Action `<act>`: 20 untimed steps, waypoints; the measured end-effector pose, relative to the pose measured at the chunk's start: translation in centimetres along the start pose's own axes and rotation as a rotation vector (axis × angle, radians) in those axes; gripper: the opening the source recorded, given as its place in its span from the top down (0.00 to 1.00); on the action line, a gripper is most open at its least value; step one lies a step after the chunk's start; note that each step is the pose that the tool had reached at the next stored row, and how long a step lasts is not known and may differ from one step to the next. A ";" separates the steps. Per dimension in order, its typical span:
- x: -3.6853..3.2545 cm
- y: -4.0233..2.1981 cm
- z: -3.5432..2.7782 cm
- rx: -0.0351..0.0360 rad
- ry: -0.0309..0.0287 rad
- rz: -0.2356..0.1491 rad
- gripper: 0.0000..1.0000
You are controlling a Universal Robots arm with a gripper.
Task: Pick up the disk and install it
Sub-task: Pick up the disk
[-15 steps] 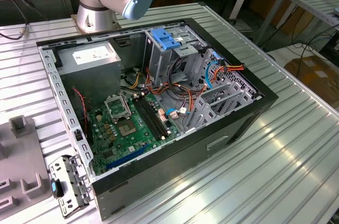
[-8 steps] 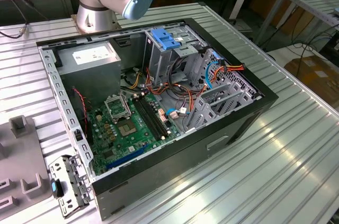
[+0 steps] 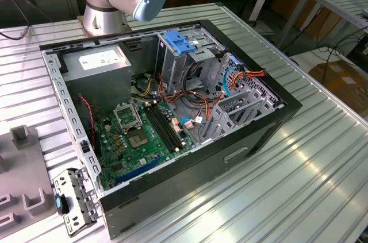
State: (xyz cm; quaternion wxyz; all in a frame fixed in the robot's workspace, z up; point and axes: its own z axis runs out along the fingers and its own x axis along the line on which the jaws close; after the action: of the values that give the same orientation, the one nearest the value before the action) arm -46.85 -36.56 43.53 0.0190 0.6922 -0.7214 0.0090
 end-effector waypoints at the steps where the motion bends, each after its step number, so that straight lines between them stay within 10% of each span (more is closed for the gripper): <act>1: 0.00 0.00 -0.08 -0.0002 0.0000 0.000 0.63; 20: 0.09 0.03 -2.23 -0.0037 0.0002 0.000 0.63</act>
State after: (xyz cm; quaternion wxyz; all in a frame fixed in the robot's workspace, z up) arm -46.85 -36.56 45.76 0.0204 0.6922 -0.7214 0.0077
